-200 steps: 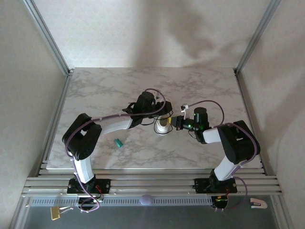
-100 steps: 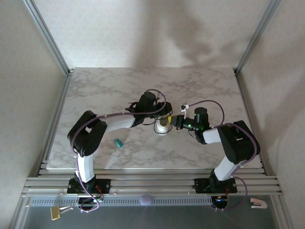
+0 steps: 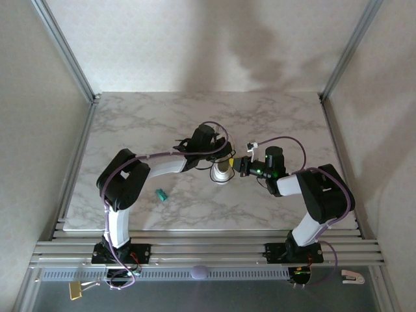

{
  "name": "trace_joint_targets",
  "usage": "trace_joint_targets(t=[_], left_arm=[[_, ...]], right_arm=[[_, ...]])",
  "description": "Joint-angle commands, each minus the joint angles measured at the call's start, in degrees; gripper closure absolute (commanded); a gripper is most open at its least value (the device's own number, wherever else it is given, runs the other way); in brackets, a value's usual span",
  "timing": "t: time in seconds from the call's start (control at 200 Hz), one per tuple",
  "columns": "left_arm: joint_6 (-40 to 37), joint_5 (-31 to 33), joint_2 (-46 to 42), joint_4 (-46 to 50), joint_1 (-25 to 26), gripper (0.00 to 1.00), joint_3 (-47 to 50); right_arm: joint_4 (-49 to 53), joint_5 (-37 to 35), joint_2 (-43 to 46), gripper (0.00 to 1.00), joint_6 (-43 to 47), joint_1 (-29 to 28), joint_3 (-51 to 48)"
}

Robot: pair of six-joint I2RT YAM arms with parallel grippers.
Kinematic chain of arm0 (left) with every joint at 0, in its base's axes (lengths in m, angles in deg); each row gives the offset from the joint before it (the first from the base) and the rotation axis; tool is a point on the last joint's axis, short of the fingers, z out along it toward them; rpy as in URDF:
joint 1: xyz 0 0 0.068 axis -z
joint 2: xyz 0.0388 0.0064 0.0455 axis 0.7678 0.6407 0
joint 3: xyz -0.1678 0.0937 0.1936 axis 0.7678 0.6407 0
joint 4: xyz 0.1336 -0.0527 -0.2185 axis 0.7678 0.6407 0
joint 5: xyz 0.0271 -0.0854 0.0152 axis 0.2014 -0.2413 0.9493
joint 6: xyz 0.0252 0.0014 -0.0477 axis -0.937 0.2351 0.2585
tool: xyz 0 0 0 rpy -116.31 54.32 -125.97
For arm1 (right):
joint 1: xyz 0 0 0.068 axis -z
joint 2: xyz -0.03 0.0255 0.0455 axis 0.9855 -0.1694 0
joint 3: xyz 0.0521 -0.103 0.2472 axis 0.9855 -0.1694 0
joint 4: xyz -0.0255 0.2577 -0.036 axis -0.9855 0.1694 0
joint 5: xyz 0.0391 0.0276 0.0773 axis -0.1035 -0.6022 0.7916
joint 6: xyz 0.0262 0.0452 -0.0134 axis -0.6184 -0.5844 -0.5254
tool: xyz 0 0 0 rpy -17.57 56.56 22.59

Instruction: Tie the shoes

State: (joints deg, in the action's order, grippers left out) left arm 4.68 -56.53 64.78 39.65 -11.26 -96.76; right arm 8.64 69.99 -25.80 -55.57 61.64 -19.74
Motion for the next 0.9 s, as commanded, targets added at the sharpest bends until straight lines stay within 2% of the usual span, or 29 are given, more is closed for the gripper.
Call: trace_joint_targets(t=[0.0,0.025,0.145,0.245,0.345,0.5,0.641,0.896], left_arm=[[-0.8,0.1,-0.6,0.7,-0.4,1.00,-1.2],[-1.1,0.4,-1.1,0.6,-0.4,1.00,-0.9],[-2.3,1.7,-3.8,0.2,-0.4,1.00,0.3],[-3.1,2.3,-5.8,-0.1,-0.4,1.00,1.1],[-3.6,2.1,-7.0,-0.7,-0.3,1.00,1.3],[-3.9,1.9,-8.5,-0.9,-0.3,1.00,1.3],[-4.0,2.0,-9.8,-1.0,-0.3,1.00,1.3],[-3.7,1.6,-10.4,-1.1,-0.3,1.00,1.2]], right_arm=[[-0.1,0.4,1.5,1.00,0.4,0.3,-1.2],[0.6,-0.1,2.0,0.99,0.7,0.3,-1.5],[5.1,-5.9,6.4,0.78,2.2,0.3,-4.7],[9.1,-11.0,12.5,0.67,4.0,0.3,-7.1],[14.5,-12.5,19.2,0.66,6.5,0.3,-7.1],[21.3,-9.3,24.3,0.65,10.3,-0.2,-3.4],[23.0,-7.8,22.8,0.65,12.8,-2.1,1.7],[18.1,-6.9,16.5,0.64,12.3,-3.6,5.6]])
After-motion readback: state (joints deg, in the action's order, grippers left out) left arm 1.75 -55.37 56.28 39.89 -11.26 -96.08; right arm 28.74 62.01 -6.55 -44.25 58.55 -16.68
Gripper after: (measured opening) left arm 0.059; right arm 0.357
